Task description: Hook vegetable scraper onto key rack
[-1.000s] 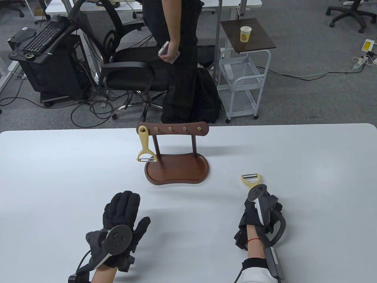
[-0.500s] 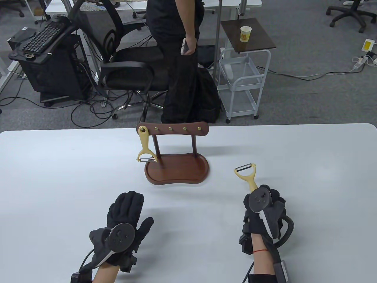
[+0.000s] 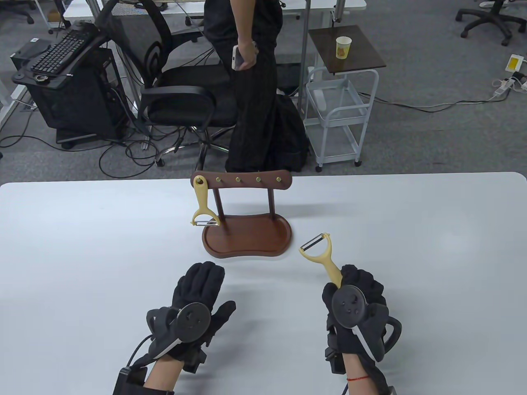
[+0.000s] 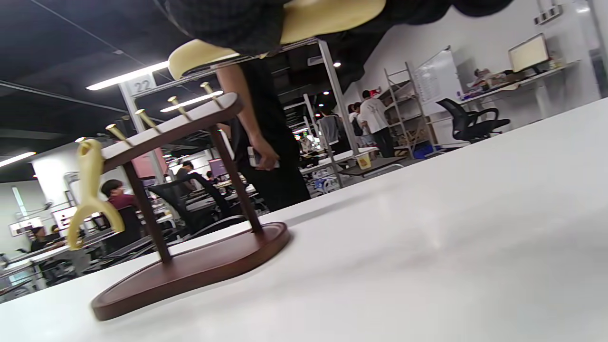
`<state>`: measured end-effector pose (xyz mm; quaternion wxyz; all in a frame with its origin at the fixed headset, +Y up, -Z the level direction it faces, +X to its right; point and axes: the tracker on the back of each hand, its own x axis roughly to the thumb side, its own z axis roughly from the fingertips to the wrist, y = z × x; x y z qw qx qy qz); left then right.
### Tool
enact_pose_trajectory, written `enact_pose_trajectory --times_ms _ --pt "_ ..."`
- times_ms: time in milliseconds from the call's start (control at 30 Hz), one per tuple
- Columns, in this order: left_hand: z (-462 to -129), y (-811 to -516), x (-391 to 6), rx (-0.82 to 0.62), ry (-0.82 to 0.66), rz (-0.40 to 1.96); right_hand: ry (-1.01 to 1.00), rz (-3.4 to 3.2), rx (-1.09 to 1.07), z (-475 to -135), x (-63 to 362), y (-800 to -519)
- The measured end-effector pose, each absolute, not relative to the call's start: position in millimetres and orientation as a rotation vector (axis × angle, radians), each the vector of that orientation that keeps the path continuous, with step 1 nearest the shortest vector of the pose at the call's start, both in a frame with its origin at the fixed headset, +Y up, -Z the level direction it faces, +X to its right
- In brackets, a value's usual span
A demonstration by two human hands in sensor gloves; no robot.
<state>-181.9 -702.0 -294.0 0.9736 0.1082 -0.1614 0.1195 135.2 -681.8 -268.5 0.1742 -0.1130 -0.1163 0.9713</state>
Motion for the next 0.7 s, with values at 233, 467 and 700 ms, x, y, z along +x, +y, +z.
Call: enact_pose_trajectory --times_ms 233,467,700 --pt "-300.8 -694.2 -159.6 0.216 -0.377 0.218 -0.337 2.789 -0.149 -259.1 119.9 -689.0" --pt "-310.4 -685.3 -140.1 0.202 -0.426 0.174 -0.324 2.823 0.021 -257.1 108.7 -691.9" --pt "-320.3 -681.9 -118.7 0.171 -0.479 0.082 -0.312 2.894 0.193 -256.1 94.1 -692.7"
